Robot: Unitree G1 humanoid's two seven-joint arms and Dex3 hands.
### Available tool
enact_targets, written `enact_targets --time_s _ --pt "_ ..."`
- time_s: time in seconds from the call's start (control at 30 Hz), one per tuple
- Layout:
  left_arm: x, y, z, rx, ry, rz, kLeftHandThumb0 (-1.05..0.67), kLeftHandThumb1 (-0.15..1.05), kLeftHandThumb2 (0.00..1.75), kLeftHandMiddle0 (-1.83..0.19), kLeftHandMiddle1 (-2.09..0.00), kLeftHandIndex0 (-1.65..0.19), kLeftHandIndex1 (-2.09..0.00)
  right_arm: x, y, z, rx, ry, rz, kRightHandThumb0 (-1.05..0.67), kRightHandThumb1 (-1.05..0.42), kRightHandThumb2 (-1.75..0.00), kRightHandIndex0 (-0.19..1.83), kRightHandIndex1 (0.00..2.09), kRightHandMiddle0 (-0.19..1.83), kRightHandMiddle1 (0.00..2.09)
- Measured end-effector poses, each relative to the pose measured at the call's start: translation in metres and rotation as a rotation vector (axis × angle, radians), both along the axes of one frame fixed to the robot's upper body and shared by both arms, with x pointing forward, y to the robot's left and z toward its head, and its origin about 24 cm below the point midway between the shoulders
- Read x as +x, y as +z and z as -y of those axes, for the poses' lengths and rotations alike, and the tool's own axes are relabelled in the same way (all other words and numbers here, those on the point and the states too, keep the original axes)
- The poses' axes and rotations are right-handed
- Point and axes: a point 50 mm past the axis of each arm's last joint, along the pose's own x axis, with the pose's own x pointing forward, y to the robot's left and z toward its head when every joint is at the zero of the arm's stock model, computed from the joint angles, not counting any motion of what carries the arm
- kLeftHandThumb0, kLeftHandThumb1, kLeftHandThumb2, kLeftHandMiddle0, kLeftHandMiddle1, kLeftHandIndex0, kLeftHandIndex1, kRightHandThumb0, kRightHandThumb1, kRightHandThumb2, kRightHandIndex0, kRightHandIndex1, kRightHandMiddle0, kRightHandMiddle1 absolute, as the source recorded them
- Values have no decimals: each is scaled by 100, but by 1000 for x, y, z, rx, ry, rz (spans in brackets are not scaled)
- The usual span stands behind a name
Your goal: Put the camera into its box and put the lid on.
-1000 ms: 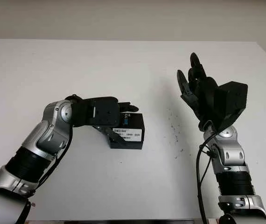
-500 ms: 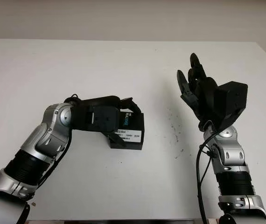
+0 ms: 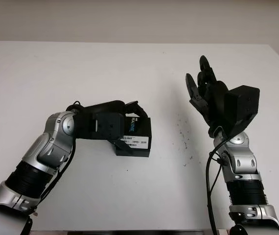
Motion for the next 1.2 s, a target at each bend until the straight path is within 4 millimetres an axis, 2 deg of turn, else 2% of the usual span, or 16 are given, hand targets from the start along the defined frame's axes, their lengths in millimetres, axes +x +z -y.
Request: enact_targets --time_s 0.47,0.87,1.07,1.2 --pt "-1 5 -5 -106 75 -33 -24 105 13 -43 -188 -16 -163 0 1 0 -8 -4 6 -51 -105 -48 -18 5 -13 6" --pt "-5 15 -7 -136 81 6 -22 105 13 -41 -181 -13 -158 0 1 0 -5 3 5 -52 -105 -48 -19 4 -14 5" --pt "-13 20 -7 -105 64 110 -22 105 11 -45 -176 -16 -157 0 1 0 -5 4 5 -52 -105 -48 -18 4 -14 5" --pt "-21 15 -6 -84 57 201 -22 105 9 -49 -175 -19 -158 -1 2 -1 -6 7 9 -52 -105 -48 -18 5 -14 5"
